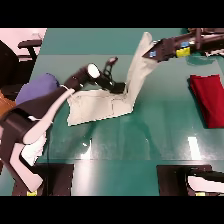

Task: Fold the shirts.

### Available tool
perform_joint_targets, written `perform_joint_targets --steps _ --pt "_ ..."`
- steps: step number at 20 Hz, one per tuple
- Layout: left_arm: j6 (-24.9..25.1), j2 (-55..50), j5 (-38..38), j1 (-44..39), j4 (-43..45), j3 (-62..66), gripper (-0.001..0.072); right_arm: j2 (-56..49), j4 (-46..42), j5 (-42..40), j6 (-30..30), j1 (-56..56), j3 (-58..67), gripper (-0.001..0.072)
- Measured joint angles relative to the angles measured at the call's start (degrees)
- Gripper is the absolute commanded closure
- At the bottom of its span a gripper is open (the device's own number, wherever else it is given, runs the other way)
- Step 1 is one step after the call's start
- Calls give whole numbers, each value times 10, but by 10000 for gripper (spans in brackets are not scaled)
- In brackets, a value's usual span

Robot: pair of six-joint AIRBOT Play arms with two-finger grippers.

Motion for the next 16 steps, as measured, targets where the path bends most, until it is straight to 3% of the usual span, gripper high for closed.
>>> perform_joint_targets --steps 4,5,7,8,12,16 --pt "0 118 -43 99 66 10 680 -34 1 -43 -1 103 3 691" --pt "0 154 -49 128 79 11 680 -51 2 -61 -4 136 4 657" --pt "1 217 -60 180 103 12 679 -94 2 -108 -9 200 10 351" --pt "2 246 -63 204 111 12 680 -118 2 -127 -14 229 19 323" --pt "3 316 -73 266 127 13 680 -208 -10 -159 -26 308 82 326" --pt "5 338 -100 285 132 12 680 -228 -60 -116 -21 290 86 326"
